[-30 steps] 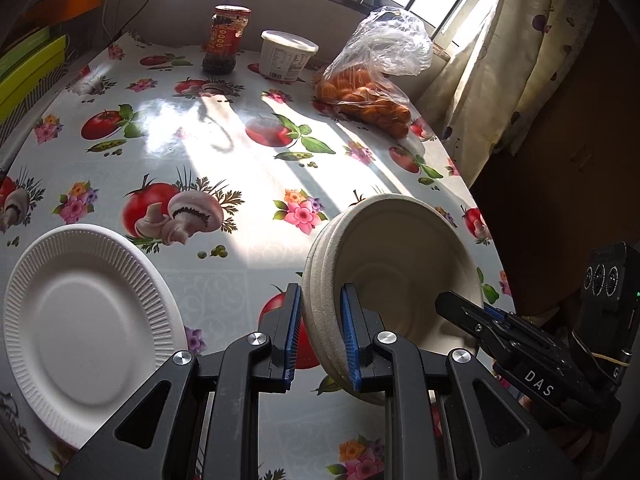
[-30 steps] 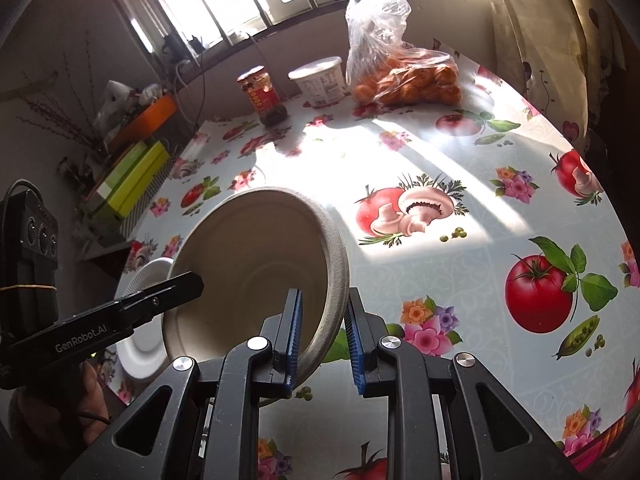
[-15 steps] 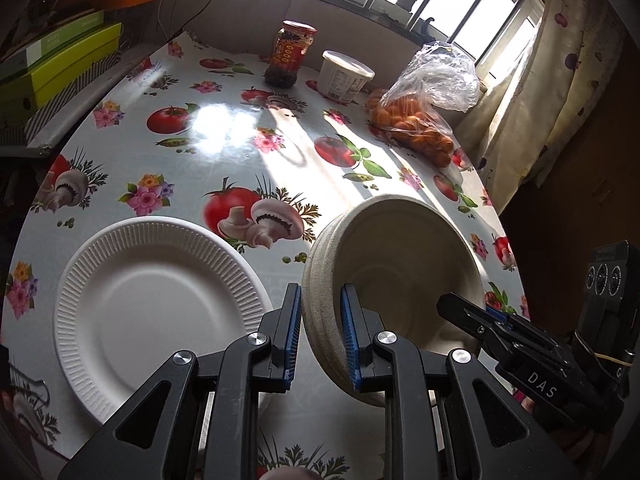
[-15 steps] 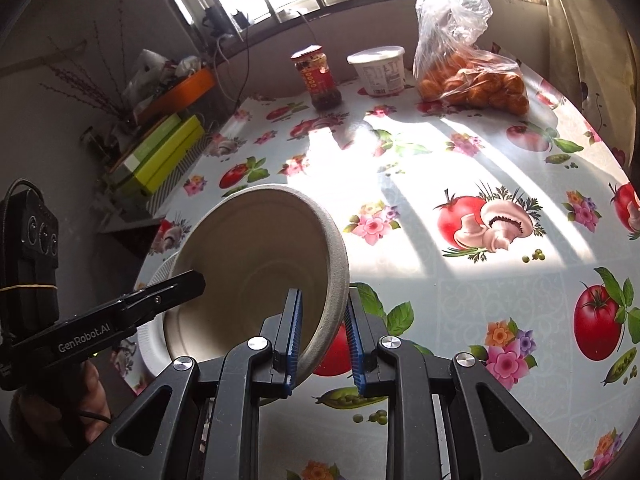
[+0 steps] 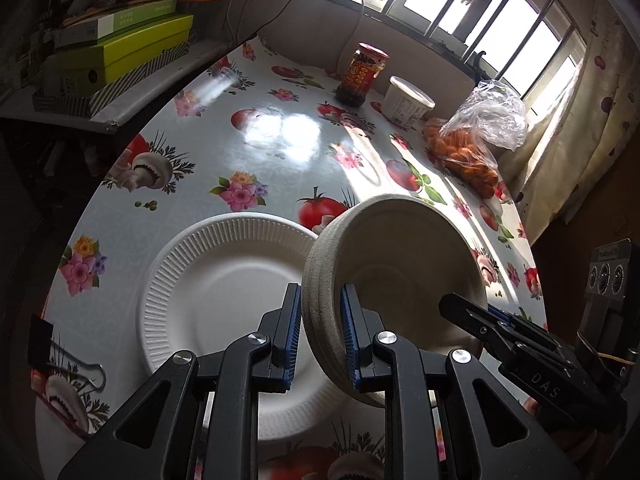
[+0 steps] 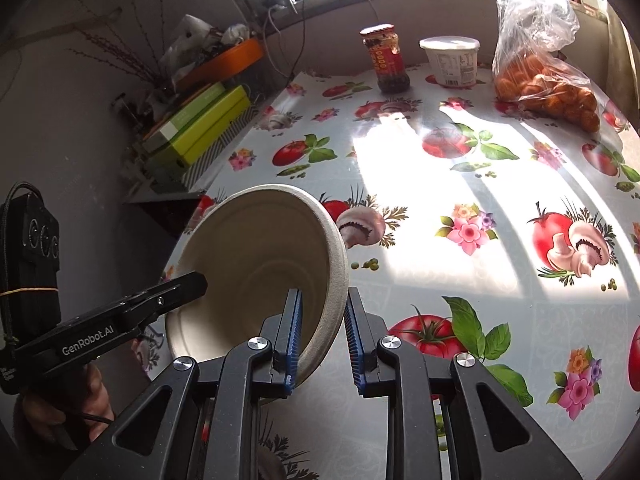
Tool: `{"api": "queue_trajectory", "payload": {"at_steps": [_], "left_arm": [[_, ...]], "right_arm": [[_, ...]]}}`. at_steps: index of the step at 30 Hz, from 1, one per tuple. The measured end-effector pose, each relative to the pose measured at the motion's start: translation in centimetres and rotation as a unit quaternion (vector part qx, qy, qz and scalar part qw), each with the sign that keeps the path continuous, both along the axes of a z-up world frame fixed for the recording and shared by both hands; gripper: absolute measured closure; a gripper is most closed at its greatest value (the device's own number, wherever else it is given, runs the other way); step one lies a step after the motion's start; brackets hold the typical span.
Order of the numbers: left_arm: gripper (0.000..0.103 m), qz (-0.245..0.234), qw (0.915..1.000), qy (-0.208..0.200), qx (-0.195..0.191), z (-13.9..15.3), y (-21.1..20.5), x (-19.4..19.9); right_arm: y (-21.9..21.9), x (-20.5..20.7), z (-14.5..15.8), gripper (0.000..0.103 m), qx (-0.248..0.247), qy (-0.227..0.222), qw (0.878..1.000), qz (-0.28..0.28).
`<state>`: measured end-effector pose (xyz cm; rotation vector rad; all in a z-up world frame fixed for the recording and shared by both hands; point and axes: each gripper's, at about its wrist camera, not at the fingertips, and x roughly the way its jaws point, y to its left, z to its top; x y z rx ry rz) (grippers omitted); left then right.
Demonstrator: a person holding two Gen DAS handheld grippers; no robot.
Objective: Organize plates and bowls
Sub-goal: 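Carry the bowl stacks with both grippers and lower them onto the white plate stack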
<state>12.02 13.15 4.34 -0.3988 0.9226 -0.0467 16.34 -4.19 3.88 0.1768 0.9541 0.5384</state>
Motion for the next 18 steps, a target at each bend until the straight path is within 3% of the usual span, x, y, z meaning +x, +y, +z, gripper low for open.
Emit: {"api": "queue_trajectory", "payload": {"at_steps": [18], "left_arm": [[0.083,0.069,0.9976,0.011,0.0,-1.4,5.6,-1.3]], "right_arm": [[6.8,1.5,-1.1,0.082,-0.012,0.011,0.998,0.065]]}}
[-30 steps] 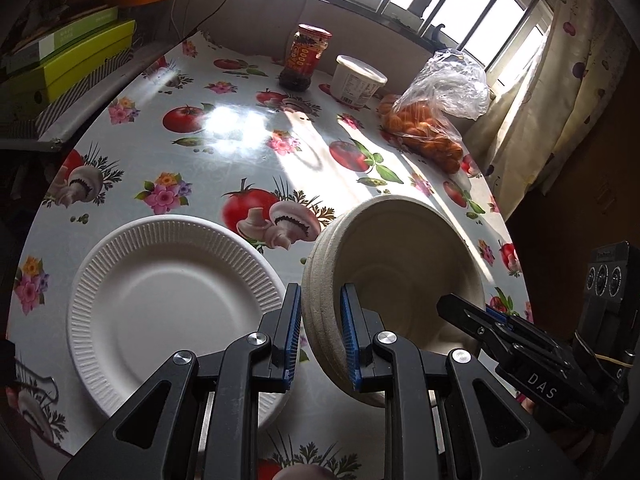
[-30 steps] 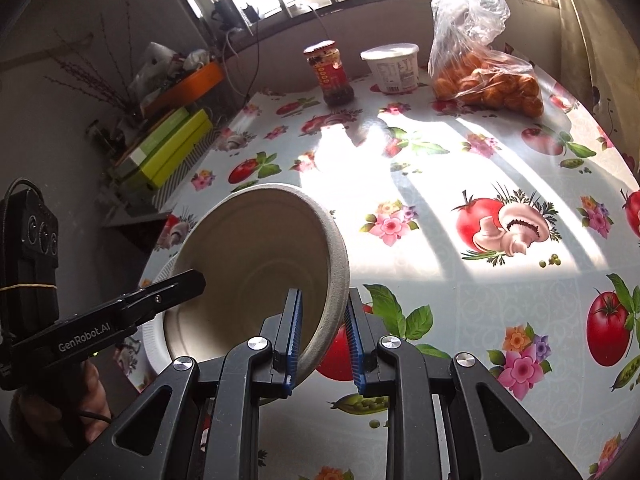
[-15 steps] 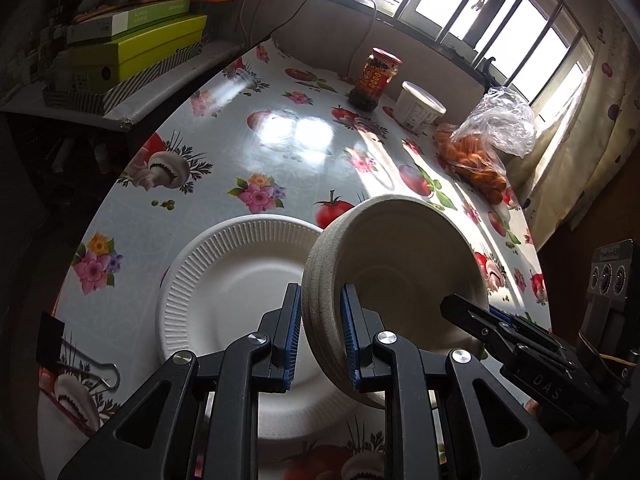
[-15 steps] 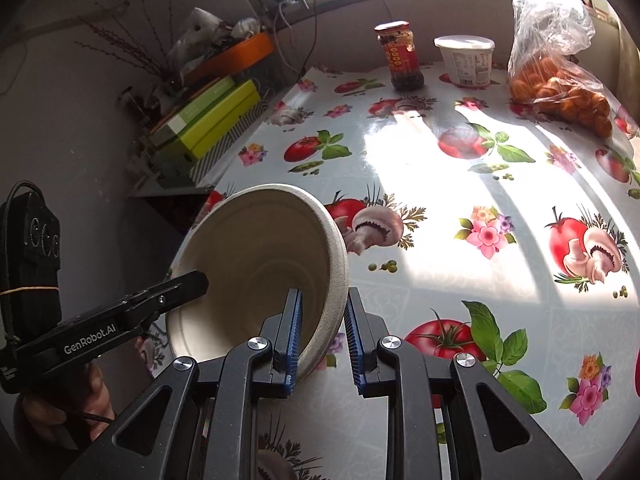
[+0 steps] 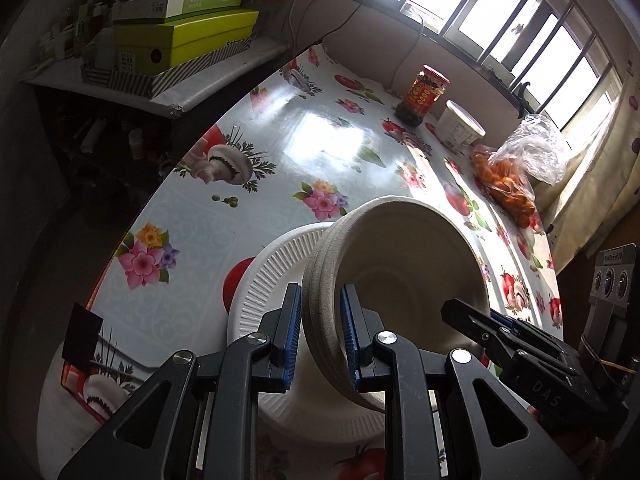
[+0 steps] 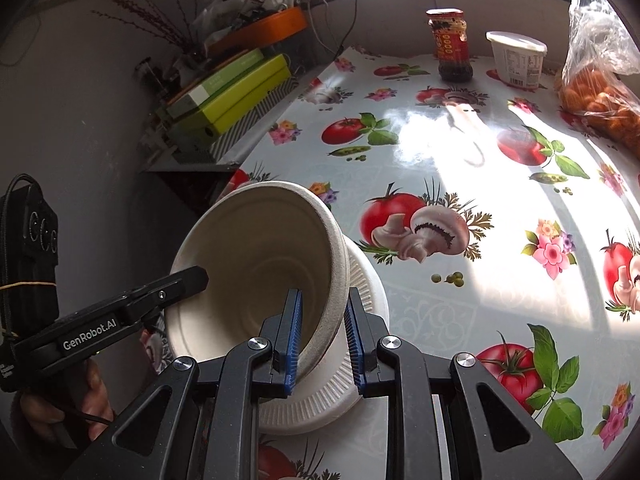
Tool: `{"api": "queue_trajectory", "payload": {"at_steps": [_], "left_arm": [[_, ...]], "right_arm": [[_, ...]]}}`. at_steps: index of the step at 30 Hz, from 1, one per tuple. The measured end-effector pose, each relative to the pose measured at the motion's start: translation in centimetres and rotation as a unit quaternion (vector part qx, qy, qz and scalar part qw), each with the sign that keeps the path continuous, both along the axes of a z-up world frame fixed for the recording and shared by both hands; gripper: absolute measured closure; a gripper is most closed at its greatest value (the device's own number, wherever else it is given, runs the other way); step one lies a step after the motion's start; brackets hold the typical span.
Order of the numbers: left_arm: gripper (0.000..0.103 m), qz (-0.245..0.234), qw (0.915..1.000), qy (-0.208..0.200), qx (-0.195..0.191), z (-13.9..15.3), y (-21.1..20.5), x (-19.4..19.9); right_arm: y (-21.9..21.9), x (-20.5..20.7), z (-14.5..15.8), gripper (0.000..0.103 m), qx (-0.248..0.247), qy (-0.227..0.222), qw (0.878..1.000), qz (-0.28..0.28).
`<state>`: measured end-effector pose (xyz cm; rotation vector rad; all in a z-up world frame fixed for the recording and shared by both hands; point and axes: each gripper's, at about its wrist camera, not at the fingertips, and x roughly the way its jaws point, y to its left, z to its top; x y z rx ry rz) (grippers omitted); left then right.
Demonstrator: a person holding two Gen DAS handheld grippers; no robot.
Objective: Organize plates and bowls
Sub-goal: 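Carry the bowl stacks with both grippers and lower them onto the white plate stack, then open both grippers to release the bowls onto the plates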
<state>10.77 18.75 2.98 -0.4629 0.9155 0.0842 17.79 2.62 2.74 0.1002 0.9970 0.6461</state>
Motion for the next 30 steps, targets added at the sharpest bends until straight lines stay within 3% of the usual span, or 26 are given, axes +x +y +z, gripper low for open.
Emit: {"api": "queue_trajectory", "payload": {"at_steps": [23,28,30], "left_arm": [[0.083,0.013,0.9998,0.01,-0.012,-1.01,0.97,0.14],[0.082,0.012,0.9999,0.001,-0.006,-0.68,0.96,-0.03],[0.079,0.014,0.9999,-0.004,0.0,-0.45,0.91,-0.19]], "right_arm": [[1.15,0.85,-1.05,0.081,0.002,0.017,1.0,0.006],[0.85,0.58,-0.66,0.061,0.01,0.012,1.0,0.006],[0.83,0.42,-0.5,0.06,0.009,0.008,1.0,0.006]]}}
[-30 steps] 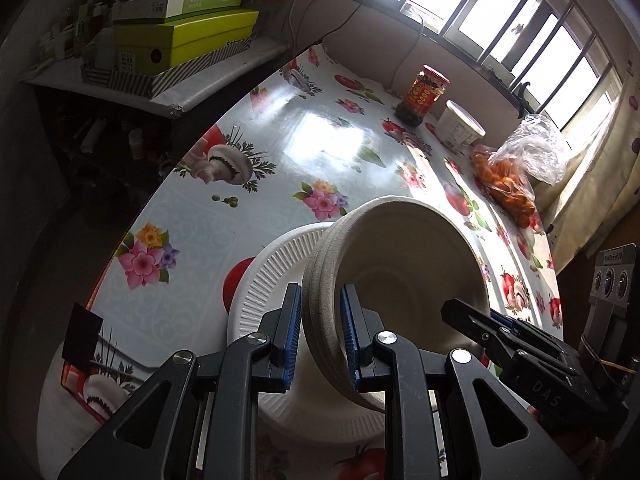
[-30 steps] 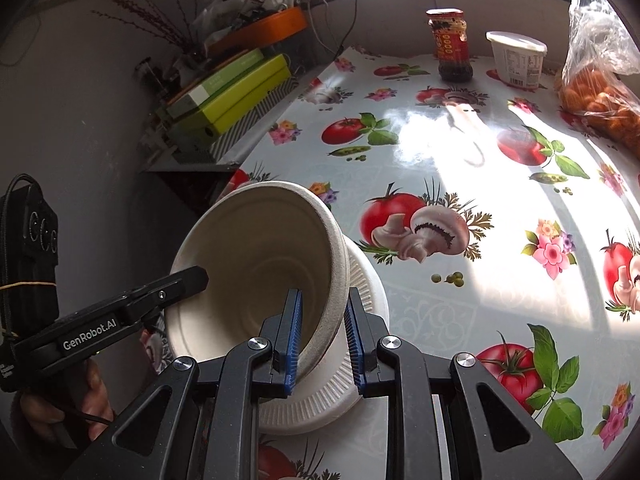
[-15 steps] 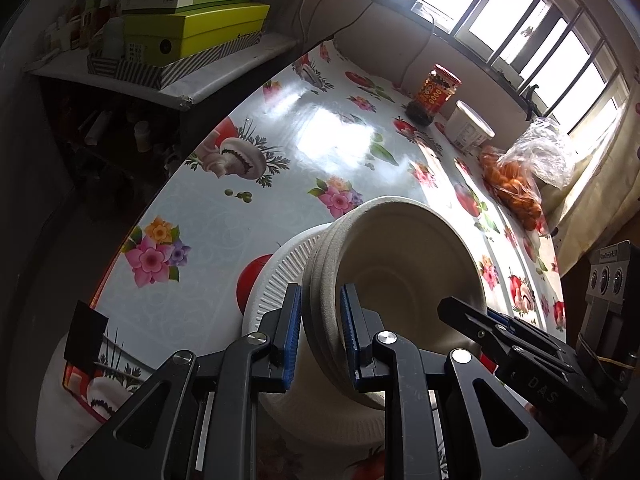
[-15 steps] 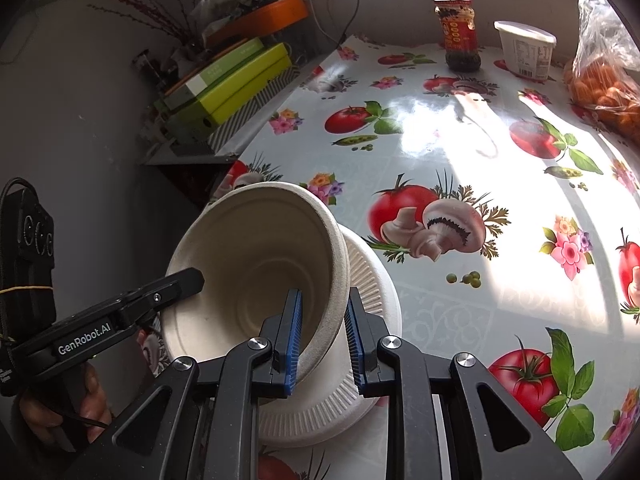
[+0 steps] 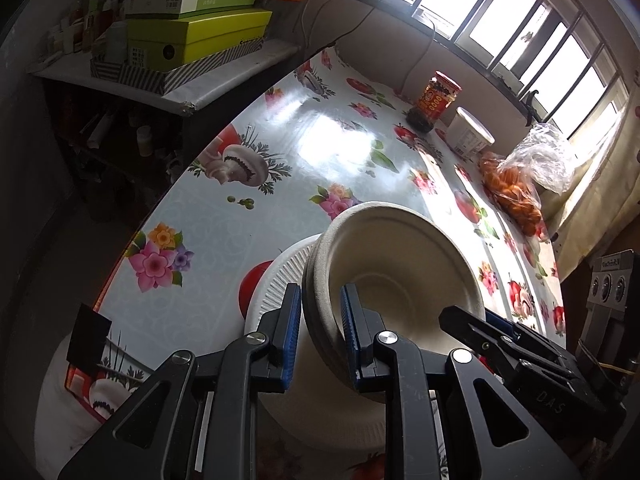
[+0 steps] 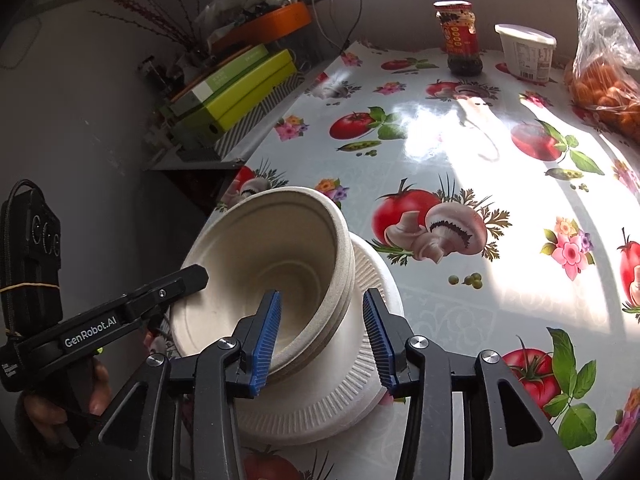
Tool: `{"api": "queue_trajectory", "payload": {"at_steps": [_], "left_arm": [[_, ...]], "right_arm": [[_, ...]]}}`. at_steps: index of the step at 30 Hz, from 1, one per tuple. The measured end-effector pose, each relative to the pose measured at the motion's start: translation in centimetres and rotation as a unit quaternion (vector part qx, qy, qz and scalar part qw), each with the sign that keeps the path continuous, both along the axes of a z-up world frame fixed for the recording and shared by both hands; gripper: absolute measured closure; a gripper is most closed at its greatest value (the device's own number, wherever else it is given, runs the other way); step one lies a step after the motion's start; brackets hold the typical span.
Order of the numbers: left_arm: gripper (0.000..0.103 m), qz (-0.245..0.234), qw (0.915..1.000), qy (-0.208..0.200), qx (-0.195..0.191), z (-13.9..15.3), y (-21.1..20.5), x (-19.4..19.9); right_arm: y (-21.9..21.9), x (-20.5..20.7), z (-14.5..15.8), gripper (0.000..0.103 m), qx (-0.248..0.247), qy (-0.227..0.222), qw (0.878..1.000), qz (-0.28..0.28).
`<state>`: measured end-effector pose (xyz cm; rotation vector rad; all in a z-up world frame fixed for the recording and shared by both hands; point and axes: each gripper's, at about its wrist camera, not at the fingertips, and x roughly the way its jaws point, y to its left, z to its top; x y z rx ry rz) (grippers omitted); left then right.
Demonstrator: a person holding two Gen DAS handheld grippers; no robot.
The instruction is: Organize plates and bowls
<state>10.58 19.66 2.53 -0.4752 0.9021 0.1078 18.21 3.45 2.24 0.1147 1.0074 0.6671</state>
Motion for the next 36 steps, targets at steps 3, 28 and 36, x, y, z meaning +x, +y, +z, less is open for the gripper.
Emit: {"api": "queue_trajectory", "payload": {"at_steps": [3,28,36], "left_arm": [[0.071,0.001,1.0,-0.003,0.004,0.2,-0.1,-0.3],[0.062,-0.002,0.9964,-0.062,0.058,1.7,-2.6,-6.3],[0.061,-0.003,0.9964,-0.05,0.068,0.2,-3.5,-8.1]], "right_arm": [[-0.1,-0.2,0.3,0.058,0.0,-0.007,1.0,-0.001],[-4.0,-5.6,1.5,0.05,0.02,-0.072,0.997,-0.007],[-4.9,-8.0,0.9,0.05,0.0,-0.089,0.996,-0.006]]}}
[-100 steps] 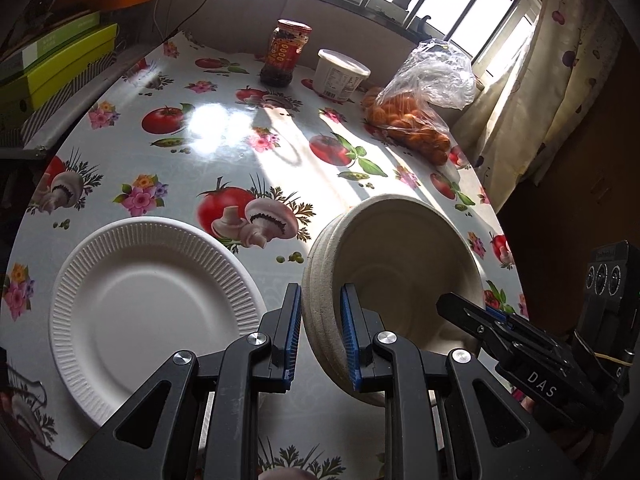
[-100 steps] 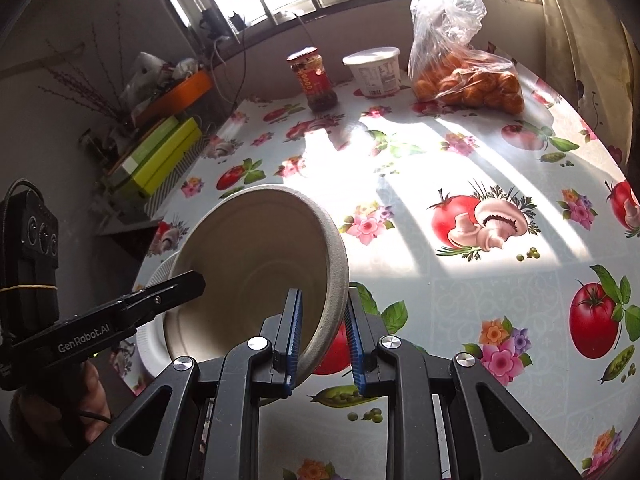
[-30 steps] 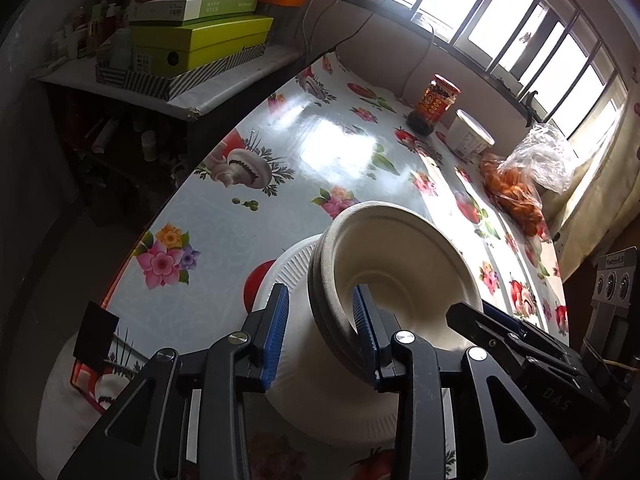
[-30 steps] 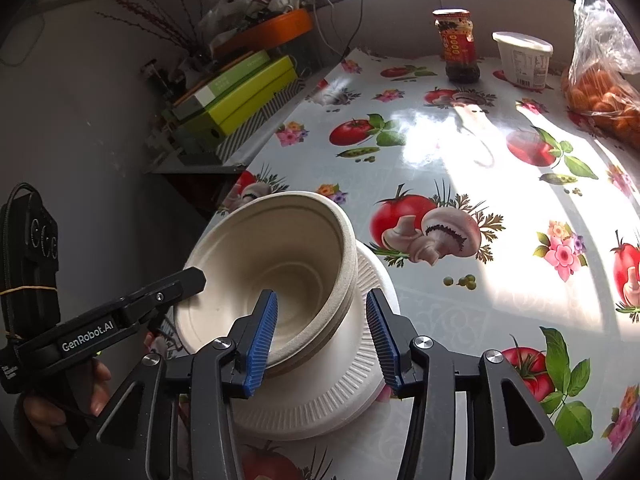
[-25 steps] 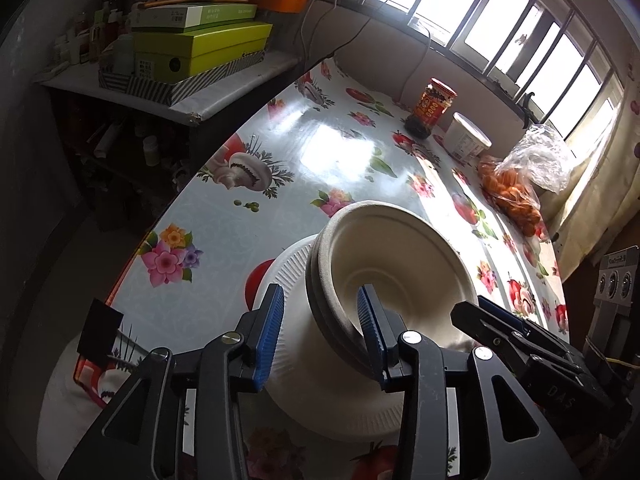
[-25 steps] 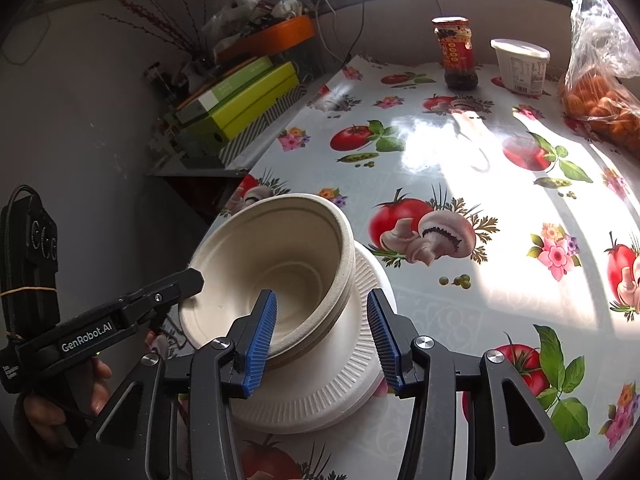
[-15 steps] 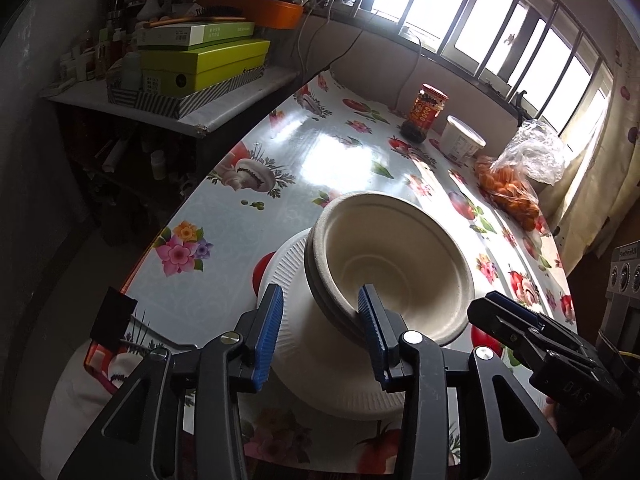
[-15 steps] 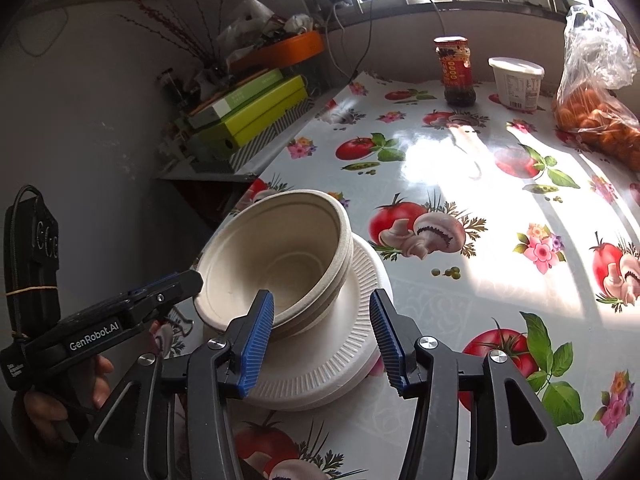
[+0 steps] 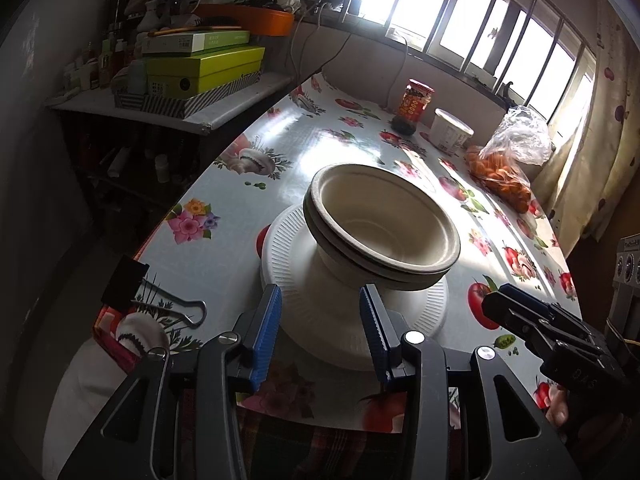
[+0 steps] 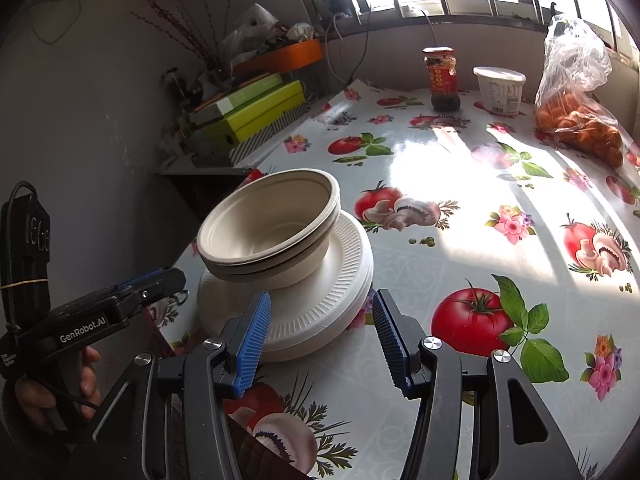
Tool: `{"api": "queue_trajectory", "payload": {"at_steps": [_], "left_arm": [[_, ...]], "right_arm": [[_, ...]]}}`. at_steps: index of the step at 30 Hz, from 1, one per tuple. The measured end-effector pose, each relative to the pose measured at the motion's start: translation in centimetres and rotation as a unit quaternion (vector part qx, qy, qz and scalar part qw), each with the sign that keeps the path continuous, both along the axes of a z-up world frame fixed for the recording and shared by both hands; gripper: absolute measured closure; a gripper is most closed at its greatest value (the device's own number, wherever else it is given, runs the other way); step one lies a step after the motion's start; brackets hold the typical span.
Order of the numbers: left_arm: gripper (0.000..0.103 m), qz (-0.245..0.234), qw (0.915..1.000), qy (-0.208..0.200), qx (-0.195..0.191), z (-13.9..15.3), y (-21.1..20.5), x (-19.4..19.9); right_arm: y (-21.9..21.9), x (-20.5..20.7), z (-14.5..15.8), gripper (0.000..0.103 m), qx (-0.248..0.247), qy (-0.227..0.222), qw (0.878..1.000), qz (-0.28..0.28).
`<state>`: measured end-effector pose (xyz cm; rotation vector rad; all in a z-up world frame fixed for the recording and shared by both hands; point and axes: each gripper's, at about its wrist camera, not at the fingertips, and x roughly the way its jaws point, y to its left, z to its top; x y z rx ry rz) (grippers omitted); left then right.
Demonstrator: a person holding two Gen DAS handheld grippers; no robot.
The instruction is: Organize plates and bowls
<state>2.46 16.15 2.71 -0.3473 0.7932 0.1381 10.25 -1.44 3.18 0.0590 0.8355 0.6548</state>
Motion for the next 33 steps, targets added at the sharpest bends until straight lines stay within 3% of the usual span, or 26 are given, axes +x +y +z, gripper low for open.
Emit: {"api": "queue_trajectory", "payload": {"at_steps": [8,12,19,27,33], "left_arm": [[0.061,-0.017,0.9996,0.013,0.019,-2.2,-2.1,-1.4],[0.061,-0.027,0.9988,0.022,0.035,-3.3,-3.5,-1.8],[0.061,-0.03,0.9974,0.032,0.057,-4.6,-5.0,-2.2],[0.061,-0.031,0.996,0.042,0.072,-5.3,-5.8,-2.2],[0.061,-0.023,0.995,0.048,0.085,-5.6,-6.1,-2.0]], "right_arm": [[-0.3,-2.3,-1.7,0.049,-0.034,-0.021,0.999,0.011],[-0.7,-3.0,-2.9,0.044,-0.047,-0.017,0.999,0.013],[-1.4,-3.2,-4.0,0.044,-0.059,-0.013,0.998,0.005],[-2.0,-3.3,-5.1,0.042,-0.075,-0.005,0.997,-0.009],[-2.2,-3.4,-5.6,0.036,-0.098,-0.009,0.995,-0.021]]}}
